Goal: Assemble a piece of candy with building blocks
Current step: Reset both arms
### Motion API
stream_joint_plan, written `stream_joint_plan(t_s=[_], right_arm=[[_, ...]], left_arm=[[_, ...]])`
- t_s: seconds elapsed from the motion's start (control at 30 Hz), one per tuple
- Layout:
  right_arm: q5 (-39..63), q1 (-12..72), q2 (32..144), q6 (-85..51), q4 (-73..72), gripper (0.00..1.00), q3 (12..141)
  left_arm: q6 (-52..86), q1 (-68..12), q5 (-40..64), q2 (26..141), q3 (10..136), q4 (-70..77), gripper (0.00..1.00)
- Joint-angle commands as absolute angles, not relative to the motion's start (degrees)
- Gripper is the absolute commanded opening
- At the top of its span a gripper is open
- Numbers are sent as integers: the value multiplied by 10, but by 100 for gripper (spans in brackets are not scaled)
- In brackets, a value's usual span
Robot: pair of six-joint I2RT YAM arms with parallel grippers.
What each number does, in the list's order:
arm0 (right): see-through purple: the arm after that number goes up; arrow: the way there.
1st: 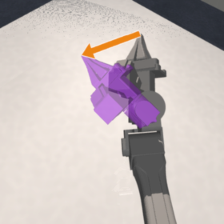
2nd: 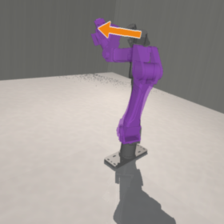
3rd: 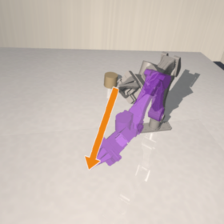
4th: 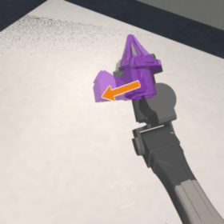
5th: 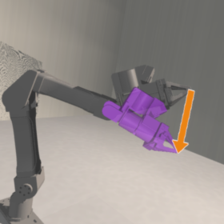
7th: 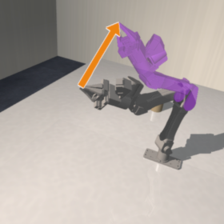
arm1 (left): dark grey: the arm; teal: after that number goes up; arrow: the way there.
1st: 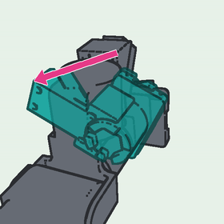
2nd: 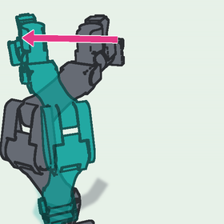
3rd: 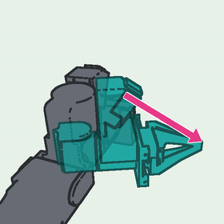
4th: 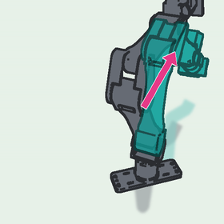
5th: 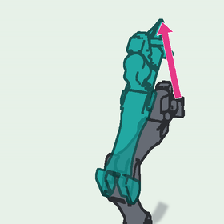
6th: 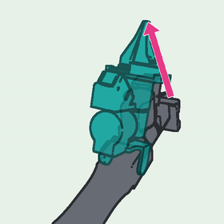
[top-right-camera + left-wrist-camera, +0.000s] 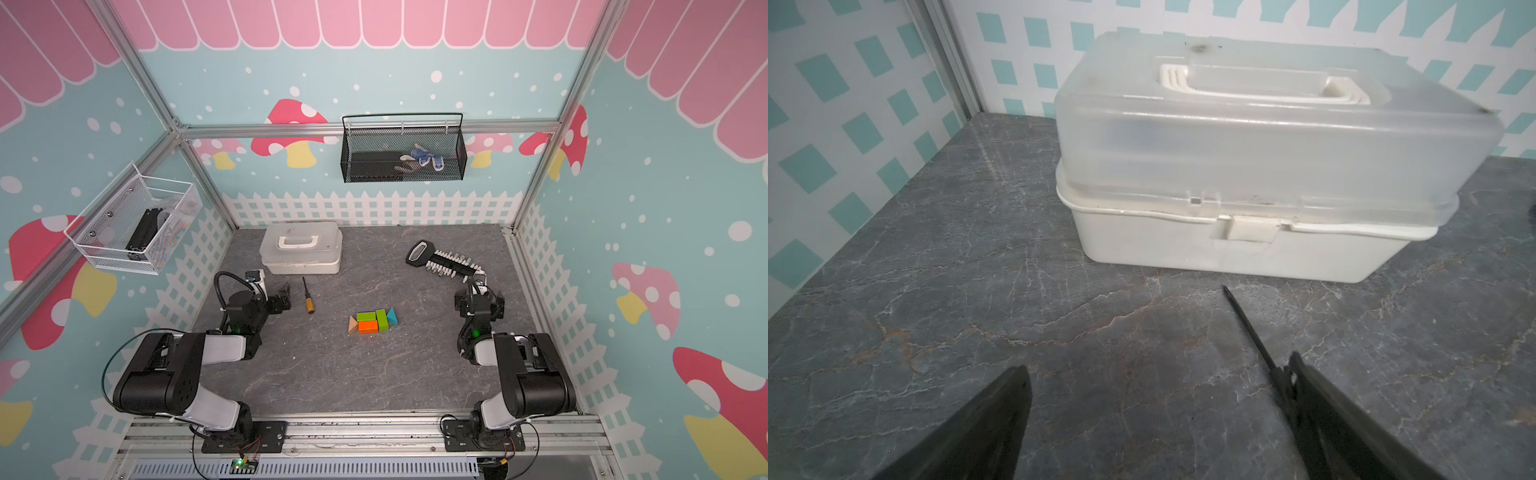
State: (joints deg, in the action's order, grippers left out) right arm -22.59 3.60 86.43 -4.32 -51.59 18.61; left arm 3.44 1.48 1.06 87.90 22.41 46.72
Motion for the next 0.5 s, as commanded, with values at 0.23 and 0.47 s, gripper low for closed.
stream_joint_plan(t_s=[0.23,0.47], right_arm=[[-225,34,870,-42,-564,100,185],[-224,34,870,-42,-559,100,186]], left_arm=[[22,2,-15,876,230,488,99],[23,3,-16,875,230,485,99]])
